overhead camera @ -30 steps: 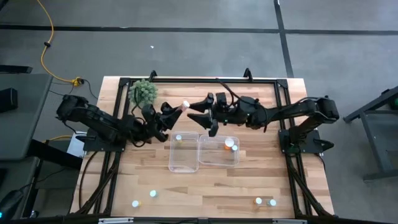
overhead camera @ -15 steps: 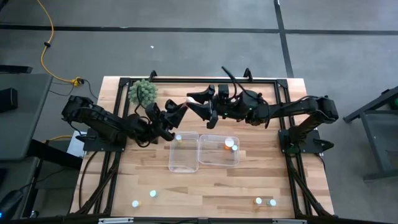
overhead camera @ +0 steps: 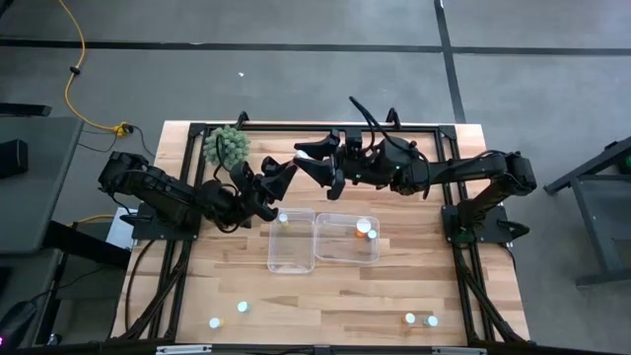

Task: Pick and place medicine bottles into bin by pill shape (circle, oval)
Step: Put the red pill bottle into the left transparent bin

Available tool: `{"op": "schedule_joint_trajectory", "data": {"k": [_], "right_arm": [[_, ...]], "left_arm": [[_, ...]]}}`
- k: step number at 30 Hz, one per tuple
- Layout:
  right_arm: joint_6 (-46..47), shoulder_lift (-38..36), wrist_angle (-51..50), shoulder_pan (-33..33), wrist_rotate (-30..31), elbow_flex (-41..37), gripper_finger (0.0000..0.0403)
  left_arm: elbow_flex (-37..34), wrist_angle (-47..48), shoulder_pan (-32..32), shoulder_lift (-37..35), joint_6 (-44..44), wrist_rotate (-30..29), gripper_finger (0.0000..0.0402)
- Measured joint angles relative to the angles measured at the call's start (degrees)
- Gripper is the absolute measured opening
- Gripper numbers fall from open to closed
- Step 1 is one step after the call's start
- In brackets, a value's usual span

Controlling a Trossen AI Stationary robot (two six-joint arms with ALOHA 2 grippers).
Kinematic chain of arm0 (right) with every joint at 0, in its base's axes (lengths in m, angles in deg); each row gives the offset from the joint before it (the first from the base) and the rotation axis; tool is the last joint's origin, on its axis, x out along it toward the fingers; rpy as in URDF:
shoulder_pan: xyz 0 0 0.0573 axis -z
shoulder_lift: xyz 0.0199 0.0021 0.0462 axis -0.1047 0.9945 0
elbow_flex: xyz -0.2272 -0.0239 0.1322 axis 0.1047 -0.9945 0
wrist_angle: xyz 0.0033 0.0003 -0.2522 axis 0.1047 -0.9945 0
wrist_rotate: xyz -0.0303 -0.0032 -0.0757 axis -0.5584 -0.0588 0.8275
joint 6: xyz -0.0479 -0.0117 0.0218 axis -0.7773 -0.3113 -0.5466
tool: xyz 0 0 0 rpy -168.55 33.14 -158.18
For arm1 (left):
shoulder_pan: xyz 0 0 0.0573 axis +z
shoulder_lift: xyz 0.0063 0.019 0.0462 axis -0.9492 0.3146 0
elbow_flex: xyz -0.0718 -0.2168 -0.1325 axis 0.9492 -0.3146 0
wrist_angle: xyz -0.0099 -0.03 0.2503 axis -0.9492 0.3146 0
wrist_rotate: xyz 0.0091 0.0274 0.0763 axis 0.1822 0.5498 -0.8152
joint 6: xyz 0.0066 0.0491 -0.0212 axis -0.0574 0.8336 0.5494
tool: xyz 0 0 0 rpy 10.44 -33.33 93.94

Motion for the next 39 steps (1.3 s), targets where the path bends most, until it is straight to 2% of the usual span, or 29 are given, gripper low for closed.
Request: {"op": "schedule_joint_trajectory", "data": {"k": [6, 15, 19, 31, 39], "right_arm": [[1.2, 0.0, 0.0, 0.1, 0.0, 0.0, 0.021], [1.2, 0.0, -0.4, 0.1, 0.0, 0.0, 0.0129], [1.1, 0.0, -0.4, 0.1, 0.0, 0.0, 0.0105], [1.1, 0.0, -0.4, 0.1, 0.0, 0.0, 0.0102], [1.1, 0.0, -0.4, 0.1, 0.1, 0.0, 0.0103]], "left_arm": [[0.0, 0.1, 0.0, 0.0, 0.0, 0.0, 0.0083], [0.0, 0.1, 0.0, 0.0, 0.0, 0.0, 0.0083], [0.0, 0.1, 0.0, 0.0, 0.0, 0.0, 0.0083], [0.0, 0.3, 0.0, 0.0, 0.1, 0.0, 0.0087], [0.0, 0.7, 0.0, 0.0, 3.1, 0.1, 0.0156]]}}
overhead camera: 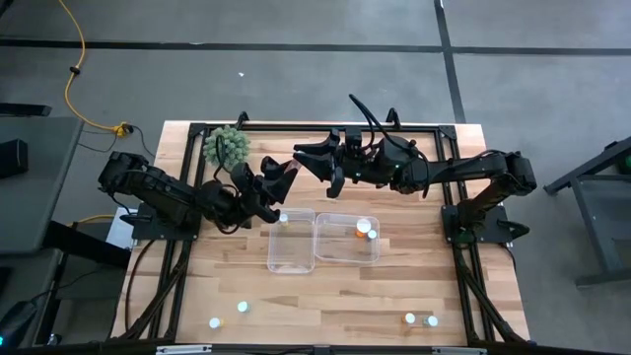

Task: Pick and place medicine bottles into bin by pill shape (circle, oval)
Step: Put the red pill bottle into the left transparent bin

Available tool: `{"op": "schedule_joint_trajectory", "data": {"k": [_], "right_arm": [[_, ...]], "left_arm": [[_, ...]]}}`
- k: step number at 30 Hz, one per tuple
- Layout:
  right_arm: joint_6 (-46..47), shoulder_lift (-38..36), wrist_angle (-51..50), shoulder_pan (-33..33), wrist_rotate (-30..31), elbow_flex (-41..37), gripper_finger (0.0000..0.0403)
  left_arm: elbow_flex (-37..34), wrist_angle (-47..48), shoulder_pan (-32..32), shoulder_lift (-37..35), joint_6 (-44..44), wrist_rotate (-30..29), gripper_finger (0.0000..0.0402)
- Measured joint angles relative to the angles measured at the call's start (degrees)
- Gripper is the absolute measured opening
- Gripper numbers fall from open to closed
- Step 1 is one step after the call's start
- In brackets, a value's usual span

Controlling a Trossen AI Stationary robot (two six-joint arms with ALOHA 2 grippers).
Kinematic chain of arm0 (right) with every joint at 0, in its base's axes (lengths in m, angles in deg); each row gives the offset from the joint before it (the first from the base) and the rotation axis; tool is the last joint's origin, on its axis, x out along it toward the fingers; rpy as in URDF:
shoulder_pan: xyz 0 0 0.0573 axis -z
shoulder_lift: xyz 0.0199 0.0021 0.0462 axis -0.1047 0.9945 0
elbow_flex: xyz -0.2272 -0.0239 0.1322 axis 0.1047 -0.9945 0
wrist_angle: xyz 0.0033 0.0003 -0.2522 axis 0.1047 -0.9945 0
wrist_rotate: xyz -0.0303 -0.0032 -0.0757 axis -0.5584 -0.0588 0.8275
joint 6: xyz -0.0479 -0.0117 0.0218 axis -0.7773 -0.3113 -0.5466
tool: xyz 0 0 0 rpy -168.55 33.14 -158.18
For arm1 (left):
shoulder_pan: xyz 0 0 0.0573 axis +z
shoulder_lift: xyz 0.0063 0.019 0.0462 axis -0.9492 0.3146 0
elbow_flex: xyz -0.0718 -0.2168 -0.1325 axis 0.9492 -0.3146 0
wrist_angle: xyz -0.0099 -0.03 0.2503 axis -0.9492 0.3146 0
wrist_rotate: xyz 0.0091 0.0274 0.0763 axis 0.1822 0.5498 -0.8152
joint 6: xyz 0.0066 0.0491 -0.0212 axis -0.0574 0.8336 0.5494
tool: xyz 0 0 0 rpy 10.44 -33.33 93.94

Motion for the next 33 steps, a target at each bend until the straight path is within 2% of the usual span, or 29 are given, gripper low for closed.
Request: {"op": "schedule_joint_trajectory", "data": {"k": [6, 11, 16, 24, 28, 33], "right_arm": [[0.0, 0.0, 0.0, 0.0, -0.1, 0.0, 0.0103], [-0.3, -0.7, -1.3, 0.4, -2.0, 0.0, 0.0103], [-0.8, -3.2, -8.8, 1.4, -3.8, 0.0, 0.0103], [-3.5, -7.2, -21.3, 3.1, -6.0, 0.0, 0.0103], [-6.4, -6.9, -29.3, 1.8, -6.3, 0.0, 0.0103], [-10.9, -1.4, -34.2, -2.4, -6.4, 0.0, 0.0103]], "left_arm": [[-0.2, 1.8, 0.0, 0.0, 0.0, 0.4, 0.0203], [-0.3, 6.9, 0.0, -1.8, 0.0, 3.2, 0.0218], [-0.3, 23.5, 0.0, -7.6, 2.1, 7.1, 0.0217], [-0.3, 60.0, -0.1, -22.3, 3.6, 12.8, 0.0216], [-0.3, 70.0, -0.1, -31.3, 6.5, 10.2, 0.0216], [-0.3, 73.4, -0.1, -42.1, 10.1, 5.6, 0.0216]]}}
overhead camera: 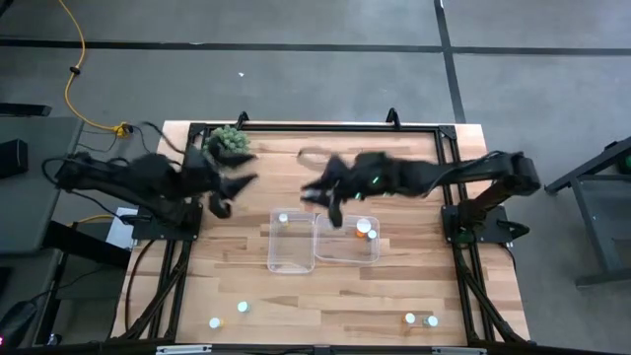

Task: Pick and place medicine bottles into bin by pill shape (circle, oval)
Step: Put the red pill bottle into the left transparent bin

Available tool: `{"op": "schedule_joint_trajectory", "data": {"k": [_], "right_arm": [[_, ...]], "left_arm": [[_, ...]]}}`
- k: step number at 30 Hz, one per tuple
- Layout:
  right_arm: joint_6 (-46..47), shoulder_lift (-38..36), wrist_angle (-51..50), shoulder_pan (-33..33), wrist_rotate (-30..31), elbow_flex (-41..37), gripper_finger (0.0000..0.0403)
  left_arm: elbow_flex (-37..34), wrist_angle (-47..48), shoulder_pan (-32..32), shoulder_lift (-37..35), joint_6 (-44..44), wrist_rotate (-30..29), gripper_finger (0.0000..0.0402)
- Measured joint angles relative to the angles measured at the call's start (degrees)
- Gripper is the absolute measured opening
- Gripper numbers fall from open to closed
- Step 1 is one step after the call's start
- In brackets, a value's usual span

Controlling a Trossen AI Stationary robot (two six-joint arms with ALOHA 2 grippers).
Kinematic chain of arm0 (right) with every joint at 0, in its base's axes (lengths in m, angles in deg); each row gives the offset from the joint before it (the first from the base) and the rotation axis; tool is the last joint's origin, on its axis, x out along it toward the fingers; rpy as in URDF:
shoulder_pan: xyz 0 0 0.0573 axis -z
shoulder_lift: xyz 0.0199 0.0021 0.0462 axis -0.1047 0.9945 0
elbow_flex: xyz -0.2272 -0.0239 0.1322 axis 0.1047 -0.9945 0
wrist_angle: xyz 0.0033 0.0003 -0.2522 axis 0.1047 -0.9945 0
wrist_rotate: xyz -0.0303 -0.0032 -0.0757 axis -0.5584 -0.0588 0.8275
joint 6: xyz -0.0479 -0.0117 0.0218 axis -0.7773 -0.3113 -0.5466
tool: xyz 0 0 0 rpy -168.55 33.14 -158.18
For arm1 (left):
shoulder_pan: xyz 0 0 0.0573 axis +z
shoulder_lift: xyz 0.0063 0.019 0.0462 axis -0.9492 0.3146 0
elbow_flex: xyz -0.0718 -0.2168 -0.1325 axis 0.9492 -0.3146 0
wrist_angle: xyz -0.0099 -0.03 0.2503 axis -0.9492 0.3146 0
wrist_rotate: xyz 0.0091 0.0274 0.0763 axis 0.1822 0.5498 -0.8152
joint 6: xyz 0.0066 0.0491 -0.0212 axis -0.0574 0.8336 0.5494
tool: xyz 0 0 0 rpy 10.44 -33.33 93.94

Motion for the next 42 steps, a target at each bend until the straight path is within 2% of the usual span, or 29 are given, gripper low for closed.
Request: {"op": "schedule_joint_trajectory", "data": {"k": [5, 10, 13, 20, 27, 30, 37, 42], "right_arm": [[-2.7, 9.0, 1.1, -3.1, -0.2, 0.0, 0.0103], [-3.3, 17.5, 3.0, -3.1, -3.3, 0.0, 0.0103], [-3.1, 21.6, 8.8, -2.3, -5.4, 0.0, 0.0103], [-2.4, 29.4, 22.7, -1.0, -5.9, -1.1, 0.0103], [2.2, 26.5, 34.2, -0.9, -5.9, -12.1, 0.0103], [1.0, 24.4, 37.9, -2.0, -4.5, -15.8, 0.0103], [-6.2, 26.5, 38.1, -4.8, 4.9, -15.6, 0.0104], [-11.5, 27.8, 38.1, -4.6, 5.6, -14.8, 0.0104]], "left_arm": [[0.0, 0.1, 0.0, -6.6, 0.9, -0.8, 0.0216], [0.0, 0.1, -0.8, -8.7, 0.8, -0.7, 0.0216], [0.0, 0.2, -1.4, -8.7, 0.9, -1.2, 0.0216], [0.0, 0.2, -1.7, -7.7, 0.4, -1.4, 0.0216], [0.0, 0.1, -1.7, -7.7, 1.5, -2.7, 0.0216], [0.0, 0.2, -1.6, -7.7, 3.4, -3.4, 0.0216], [0.0, 0.1, -1.6, -7.3, 4.9, -5.6, 0.0216], [0.0, -0.4, -1.6, -6.9, 4.9, -5.6, 0.0216]]}}
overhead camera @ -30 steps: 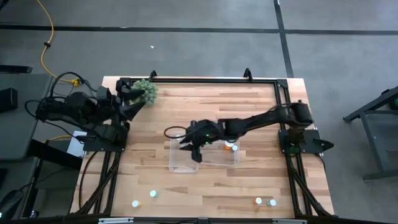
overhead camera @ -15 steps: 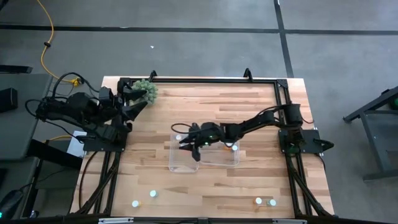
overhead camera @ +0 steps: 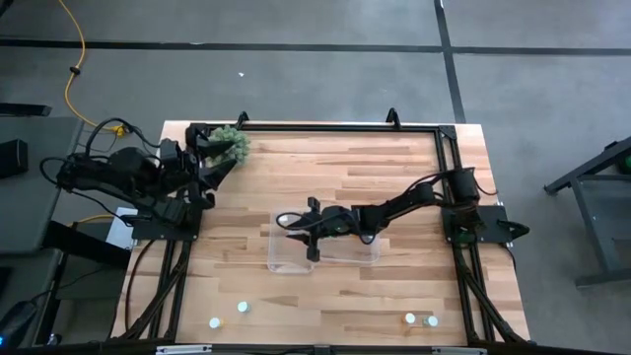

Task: Pick and place medicine bottles into bin by pill shape (circle, oval)
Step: Put the red pill bottle into the left transparent bin

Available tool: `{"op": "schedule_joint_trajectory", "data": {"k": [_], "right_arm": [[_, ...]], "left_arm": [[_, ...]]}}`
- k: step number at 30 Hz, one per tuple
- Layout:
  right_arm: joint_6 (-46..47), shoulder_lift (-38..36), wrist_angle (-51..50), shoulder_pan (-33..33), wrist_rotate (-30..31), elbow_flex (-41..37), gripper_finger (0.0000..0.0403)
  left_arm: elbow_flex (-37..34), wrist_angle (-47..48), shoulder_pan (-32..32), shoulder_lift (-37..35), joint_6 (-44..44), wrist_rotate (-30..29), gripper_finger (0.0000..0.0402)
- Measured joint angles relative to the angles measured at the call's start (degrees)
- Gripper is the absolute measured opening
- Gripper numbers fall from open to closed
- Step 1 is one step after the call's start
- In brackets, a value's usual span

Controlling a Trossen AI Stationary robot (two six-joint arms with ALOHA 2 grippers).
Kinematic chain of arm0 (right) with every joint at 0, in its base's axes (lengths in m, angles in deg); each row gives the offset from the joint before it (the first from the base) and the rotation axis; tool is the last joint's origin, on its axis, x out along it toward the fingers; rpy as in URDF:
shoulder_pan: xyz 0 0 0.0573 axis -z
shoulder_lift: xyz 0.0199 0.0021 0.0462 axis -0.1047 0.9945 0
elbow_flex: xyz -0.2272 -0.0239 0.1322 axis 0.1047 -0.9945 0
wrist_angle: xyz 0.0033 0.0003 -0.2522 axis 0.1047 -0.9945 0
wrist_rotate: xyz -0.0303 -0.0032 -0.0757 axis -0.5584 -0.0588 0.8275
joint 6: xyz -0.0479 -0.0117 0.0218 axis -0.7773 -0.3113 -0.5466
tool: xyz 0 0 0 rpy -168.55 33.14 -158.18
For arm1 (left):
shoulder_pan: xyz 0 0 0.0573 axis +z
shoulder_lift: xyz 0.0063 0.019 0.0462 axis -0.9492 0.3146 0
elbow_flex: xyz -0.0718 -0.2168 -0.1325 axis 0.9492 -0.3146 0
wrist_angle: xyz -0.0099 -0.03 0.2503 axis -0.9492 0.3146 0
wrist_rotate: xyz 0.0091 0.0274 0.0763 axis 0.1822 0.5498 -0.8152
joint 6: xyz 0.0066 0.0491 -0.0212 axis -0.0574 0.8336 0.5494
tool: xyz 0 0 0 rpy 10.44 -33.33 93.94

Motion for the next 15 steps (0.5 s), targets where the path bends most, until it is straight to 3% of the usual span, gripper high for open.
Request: {"op": "schedule_joint_trajectory", "data": {"k": [15], "right_arm": [[-5.9, 1.5, -1.7, 0.7, 0.9, -0.1, 0.0104]], "left_arm": [[0.0, 0.0, 0.0, 1.1, 0.4, 0.0, 0.0216]]}}
